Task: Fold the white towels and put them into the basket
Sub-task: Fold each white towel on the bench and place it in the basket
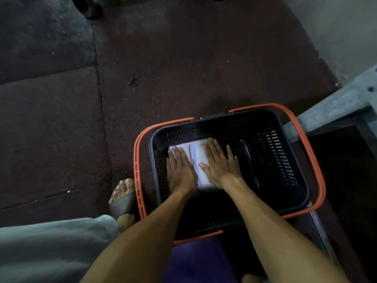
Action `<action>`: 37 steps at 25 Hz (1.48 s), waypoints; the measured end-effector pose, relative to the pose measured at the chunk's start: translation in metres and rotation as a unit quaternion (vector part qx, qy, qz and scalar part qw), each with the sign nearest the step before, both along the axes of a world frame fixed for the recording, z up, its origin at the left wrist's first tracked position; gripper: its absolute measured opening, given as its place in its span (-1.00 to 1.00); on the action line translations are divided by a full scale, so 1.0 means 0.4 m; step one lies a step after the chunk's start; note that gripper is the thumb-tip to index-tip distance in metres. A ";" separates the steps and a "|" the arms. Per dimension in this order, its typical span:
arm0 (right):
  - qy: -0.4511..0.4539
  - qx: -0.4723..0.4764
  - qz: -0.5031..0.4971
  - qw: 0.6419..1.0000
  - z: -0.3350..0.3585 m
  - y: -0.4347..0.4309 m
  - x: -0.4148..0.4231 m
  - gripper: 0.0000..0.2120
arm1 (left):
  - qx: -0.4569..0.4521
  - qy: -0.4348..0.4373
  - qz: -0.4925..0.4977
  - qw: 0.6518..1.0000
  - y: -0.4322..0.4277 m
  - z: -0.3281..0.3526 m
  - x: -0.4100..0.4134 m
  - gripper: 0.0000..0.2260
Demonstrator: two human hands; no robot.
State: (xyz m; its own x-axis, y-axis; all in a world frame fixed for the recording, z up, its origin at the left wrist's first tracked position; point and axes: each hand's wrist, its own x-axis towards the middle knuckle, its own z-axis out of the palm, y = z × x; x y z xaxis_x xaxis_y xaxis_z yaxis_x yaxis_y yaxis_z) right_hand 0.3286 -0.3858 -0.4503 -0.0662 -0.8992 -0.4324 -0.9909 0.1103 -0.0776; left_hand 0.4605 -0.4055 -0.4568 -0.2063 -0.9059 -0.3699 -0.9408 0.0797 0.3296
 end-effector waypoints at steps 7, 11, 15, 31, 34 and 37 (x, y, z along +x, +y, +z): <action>-0.059 -0.054 -0.131 0.988 0.330 0.103 0.019 -0.56 | -0.030 -0.001 -0.106 0.994 0.009 0.325 0.059 -0.70; -0.078 -0.111 -0.209 0.968 0.608 0.202 0.003 -0.66 | -0.130 0.048 -0.193 0.971 0.038 0.617 0.055 -0.76; -0.015 -0.181 -0.262 0.948 0.845 0.323 -0.002 -0.69 | -0.233 0.048 -0.295 0.926 0.115 0.831 0.035 -0.72; 0.095 -0.251 -0.536 0.801 1.203 1.084 -0.085 -0.72 | -0.264 0.141 -0.582 0.756 0.669 1.201 -0.320 -0.65; 0.105 -0.234 -0.594 0.762 1.197 1.246 -0.070 -0.73 | -0.237 0.142 -0.633 0.723 0.807 1.196 -0.373 -0.66; 0.116 -0.210 -0.640 0.730 1.185 1.395 -0.054 -0.77 | -0.205 0.154 -0.679 0.688 0.933 1.188 -0.404 -0.68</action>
State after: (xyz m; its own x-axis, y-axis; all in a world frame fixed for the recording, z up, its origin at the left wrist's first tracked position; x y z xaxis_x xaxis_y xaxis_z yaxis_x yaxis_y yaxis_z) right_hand 0.3068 0.1721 0.0238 -0.9961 -0.0866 0.0196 -0.0887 0.9721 -0.2172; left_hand 0.2988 -0.0323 0.0184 -0.9765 0.1849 0.1107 0.2030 0.9617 0.1841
